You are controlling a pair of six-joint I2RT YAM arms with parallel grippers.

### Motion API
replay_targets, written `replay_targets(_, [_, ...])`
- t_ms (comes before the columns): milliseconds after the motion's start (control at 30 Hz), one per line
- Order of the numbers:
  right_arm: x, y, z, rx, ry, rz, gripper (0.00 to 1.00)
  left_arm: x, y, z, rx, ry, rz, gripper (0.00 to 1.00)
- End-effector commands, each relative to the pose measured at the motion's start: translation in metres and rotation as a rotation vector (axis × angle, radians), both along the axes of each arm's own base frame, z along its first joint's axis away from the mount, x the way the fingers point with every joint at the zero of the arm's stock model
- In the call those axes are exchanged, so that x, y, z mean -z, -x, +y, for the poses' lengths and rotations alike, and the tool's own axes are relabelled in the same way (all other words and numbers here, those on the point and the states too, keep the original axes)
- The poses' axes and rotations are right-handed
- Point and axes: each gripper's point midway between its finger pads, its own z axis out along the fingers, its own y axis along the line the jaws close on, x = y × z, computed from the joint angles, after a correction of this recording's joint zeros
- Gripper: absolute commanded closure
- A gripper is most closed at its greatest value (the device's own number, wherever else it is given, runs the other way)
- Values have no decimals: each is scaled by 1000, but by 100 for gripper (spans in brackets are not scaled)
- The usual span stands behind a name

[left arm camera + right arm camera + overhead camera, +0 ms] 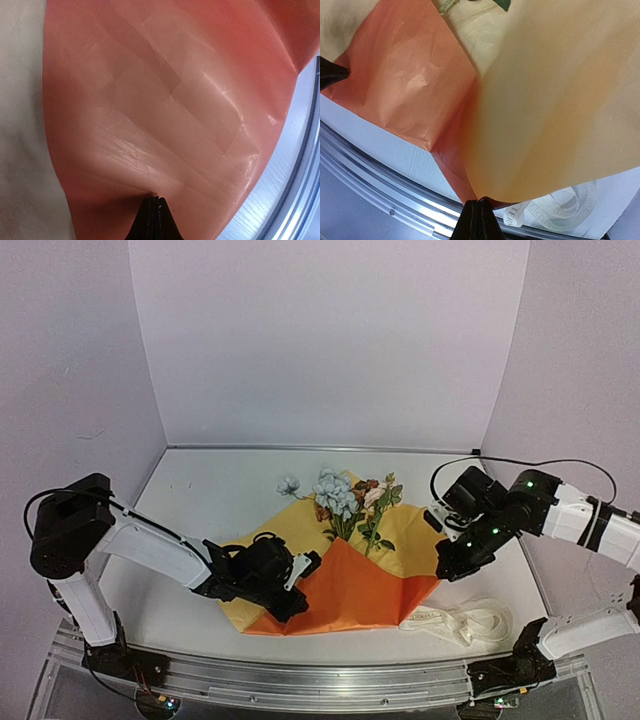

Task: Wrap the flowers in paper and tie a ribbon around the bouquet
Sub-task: Fold the one-fourth-folded wrapping paper at the center of the board.

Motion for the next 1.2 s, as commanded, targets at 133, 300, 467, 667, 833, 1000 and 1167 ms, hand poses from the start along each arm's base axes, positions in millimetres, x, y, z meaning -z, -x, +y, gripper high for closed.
replay_targets(133, [-17,-15,75,11,-225,64,100,-2,-9,-24,2,44,-12,100])
replay_targets(300, [-11,-28,134,-25,-381,169,100,-3,-8,-24,0,56,-8,100])
replay_targets(467, [-6,-46,182,-21,-495,257,100,-6,-9,-20,-20,67,-16,100])
replay_targets(667, [13,-55,214,4,-549,362,100,-18,-12,-17,-49,92,-39,100])
replay_targets(833, [42,-51,210,21,-505,406,100,-23,-14,-14,-66,92,-48,100])
replay_targets(1000, [62,-46,205,26,-480,432,100,-35,-16,-9,-96,102,-49,99])
replay_targets(1167, [67,-41,207,26,-494,450,100,-61,-21,-4,-159,152,-46,92])
